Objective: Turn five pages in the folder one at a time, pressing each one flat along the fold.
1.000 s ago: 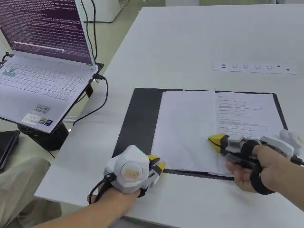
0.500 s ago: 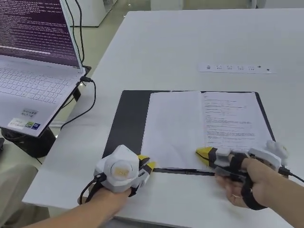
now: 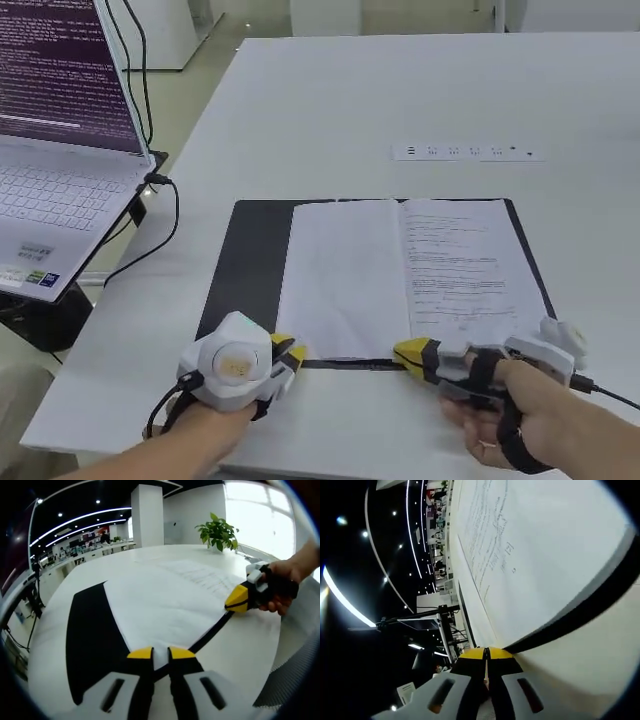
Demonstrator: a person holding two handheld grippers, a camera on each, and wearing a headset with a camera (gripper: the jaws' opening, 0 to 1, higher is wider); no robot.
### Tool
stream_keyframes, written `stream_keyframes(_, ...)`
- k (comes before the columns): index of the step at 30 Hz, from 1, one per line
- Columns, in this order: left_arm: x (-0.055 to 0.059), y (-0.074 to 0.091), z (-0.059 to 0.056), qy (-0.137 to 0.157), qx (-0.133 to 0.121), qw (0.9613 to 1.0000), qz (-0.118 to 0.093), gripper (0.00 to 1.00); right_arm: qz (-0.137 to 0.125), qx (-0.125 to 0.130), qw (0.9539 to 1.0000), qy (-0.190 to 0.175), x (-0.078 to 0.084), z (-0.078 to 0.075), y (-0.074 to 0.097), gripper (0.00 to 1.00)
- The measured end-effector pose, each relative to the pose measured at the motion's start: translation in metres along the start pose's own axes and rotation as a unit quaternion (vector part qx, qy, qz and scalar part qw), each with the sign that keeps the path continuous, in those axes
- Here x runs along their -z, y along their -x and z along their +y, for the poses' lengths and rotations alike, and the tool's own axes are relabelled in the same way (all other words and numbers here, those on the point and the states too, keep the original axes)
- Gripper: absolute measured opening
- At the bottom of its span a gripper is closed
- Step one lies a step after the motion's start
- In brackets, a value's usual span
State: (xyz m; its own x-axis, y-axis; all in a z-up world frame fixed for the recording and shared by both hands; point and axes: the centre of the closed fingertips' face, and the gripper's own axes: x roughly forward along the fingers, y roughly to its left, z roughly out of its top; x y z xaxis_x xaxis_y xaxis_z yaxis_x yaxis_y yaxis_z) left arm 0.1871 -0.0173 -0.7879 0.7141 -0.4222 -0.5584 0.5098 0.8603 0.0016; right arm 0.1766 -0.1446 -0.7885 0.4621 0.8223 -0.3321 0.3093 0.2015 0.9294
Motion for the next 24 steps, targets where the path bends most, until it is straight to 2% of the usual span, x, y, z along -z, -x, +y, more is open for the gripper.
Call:
stream_keyframes(3, 0.0, 0.0, 0.0, 0.005, -0.001, 1.0, 0.001, 0.09, 0.008, 0.006, 0.9999, 0.007, 0.011, -0.001, 0.007, 0.0)
stream_keyframes(6, 0.0, 0.0, 0.0, 0.014, -0.003, 0.9999, 0.002, 0.09, 0.006, -0.01, 0.9999, 0.004, 0.02, 0.01, 0.015, 0.0)
stream_keyframes(9, -0.001, -0.001, 0.0, 0.021, -0.004, 0.9997, 0.011, 0.09, 0.0, -0.021, 0.9997, 0.012, 0.023, 0.02, 0.024, 0.0)
stream_keyframes(12, -0.001, -0.002, -0.004, 0.029, 0.007, 0.9992, 0.028, 0.14, -0.025, -0.037, 0.9989, 0.013, 0.016, 0.033, 0.038, 0.0)
stream_keyframes(14, -0.001, -0.002, -0.008, 0.023, 0.015, 0.9987, 0.044, 0.18, -0.04, -0.045, 0.9978, 0.028, 0.013, 0.043, 0.048, 0.0)
stream_keyframes(16, 0.001, 0.001, -0.009, 0.023, 0.011, 0.9972, 0.071, 0.19, -0.049, -0.046, 0.9968, 0.044, 0.01, 0.05, 0.058, 0.0)
stream_keyframes(18, 0.002, 0.004, -0.01, 0.04, 0.012, 0.9952, 0.089, 0.19, -0.072, -0.044, 0.9941, 0.068, 0.002, 0.057, 0.07, 0.0)
stream_keyframes(19, 0.0, 0.005, -0.012, 0.053, 0.014, 0.9945, 0.089, 0.19, -0.078, -0.044, 0.9934, 0.072, 0.0, 0.06, 0.075, 0.0)
stream_keyframes(20, -0.005, 0.008, -0.012, 0.057, 0.016, 0.9949, 0.082, 0.2, -0.083, -0.041, 0.9929, 0.074, -0.001, 0.062, 0.08, 0.0)
stream_keyframes(21, -0.008, 0.01, -0.013, 0.059, 0.017, 0.9952, 0.077, 0.2, -0.099, -0.038, 0.9917, 0.073, -0.006, 0.064, 0.087, 0.0)
stream_keyframes(23, -0.017, 0.015, -0.014, 0.062, 0.016, 0.9959, 0.064, 0.22, -0.119, -0.044, 0.9886, 0.082, -0.013, 0.072, 0.097, 0.0)
stream_keyframes(24, -0.024, 0.018, -0.016, 0.065, 0.018, 0.9962, 0.055, 0.24, -0.136, -0.04, 0.9844, 0.104, -0.019, 0.075, 0.104, 0.0)
